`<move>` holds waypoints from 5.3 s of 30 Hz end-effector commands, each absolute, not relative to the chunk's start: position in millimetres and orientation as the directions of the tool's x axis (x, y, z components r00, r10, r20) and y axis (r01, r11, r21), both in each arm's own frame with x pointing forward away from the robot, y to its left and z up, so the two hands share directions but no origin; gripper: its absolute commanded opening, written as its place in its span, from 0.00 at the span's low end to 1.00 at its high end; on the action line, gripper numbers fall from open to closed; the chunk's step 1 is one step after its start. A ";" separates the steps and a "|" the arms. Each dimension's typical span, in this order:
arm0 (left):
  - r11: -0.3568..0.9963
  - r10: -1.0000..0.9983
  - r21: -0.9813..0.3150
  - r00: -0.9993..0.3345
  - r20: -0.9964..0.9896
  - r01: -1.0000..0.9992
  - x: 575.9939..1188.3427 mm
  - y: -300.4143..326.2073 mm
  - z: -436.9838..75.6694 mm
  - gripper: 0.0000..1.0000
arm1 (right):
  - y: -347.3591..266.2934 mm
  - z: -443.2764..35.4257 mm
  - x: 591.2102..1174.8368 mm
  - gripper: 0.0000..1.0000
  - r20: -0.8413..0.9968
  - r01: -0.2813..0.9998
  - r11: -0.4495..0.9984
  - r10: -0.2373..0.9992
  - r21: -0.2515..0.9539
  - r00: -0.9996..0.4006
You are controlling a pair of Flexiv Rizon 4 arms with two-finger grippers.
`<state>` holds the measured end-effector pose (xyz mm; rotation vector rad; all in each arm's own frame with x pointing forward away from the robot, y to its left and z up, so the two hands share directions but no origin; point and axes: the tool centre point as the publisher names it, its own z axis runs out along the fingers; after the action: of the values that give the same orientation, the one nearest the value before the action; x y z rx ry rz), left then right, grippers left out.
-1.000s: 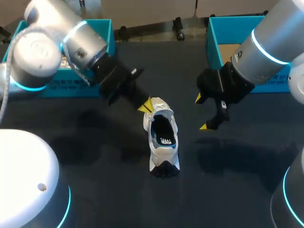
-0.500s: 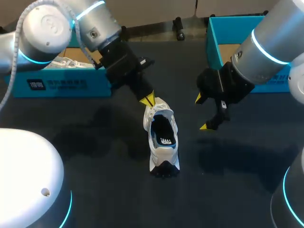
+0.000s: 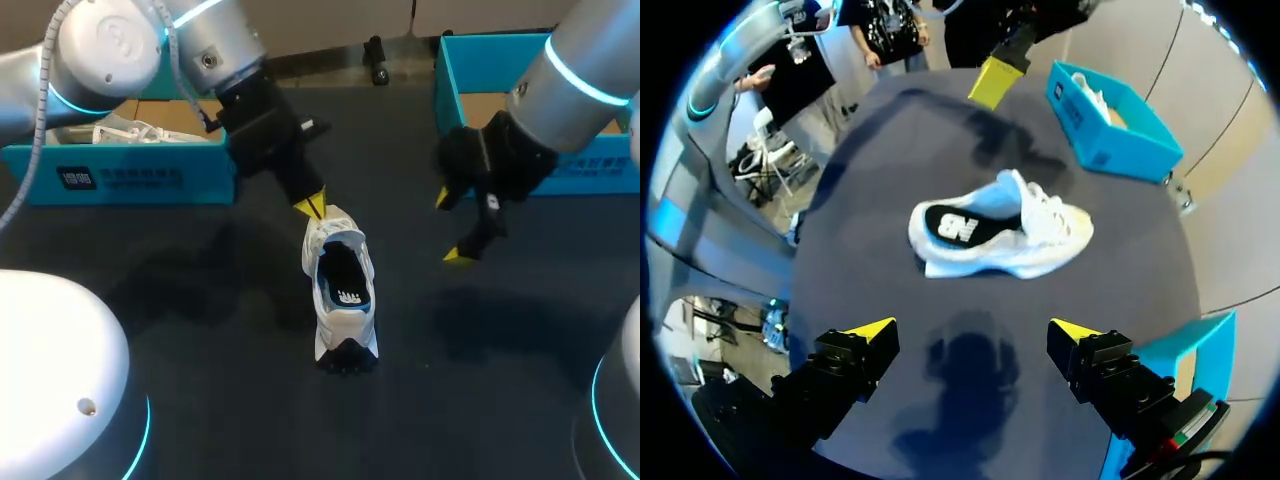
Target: Take the shoe out of the shoebox, open the shoe tongue, remove and reinsert the insole, then place the shoe into the shoebox
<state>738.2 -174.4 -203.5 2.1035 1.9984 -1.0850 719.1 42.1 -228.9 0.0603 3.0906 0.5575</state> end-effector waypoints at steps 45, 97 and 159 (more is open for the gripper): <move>-0.365 0.926 -0.324 0.303 -0.226 0.873 736.8 -172.6 -264.4 0.00 | -38.1 -153.4 712.9 1.00 0.015 0.048 0.973 0.046 0.224 -0.999; 0.044 0.995 -0.255 -0.065 -0.076 0.966 725.4 -211.8 -330.5 0.00 | -38.1 -153.4 712.9 1.00 0.015 0.048 0.973 0.046 0.224 -0.999; 0.162 0.986 -0.204 -0.164 0.004 0.966 710.7 -204.8 -392.8 0.00 | -38.1 -153.4 712.9 1.00 0.015 0.048 0.973 0.046 0.224 -0.999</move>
<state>709.1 -200.2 -393.1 2.1067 2.4892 -0.2546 711.0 -39.5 -152.8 0.0724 3.1269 0.3619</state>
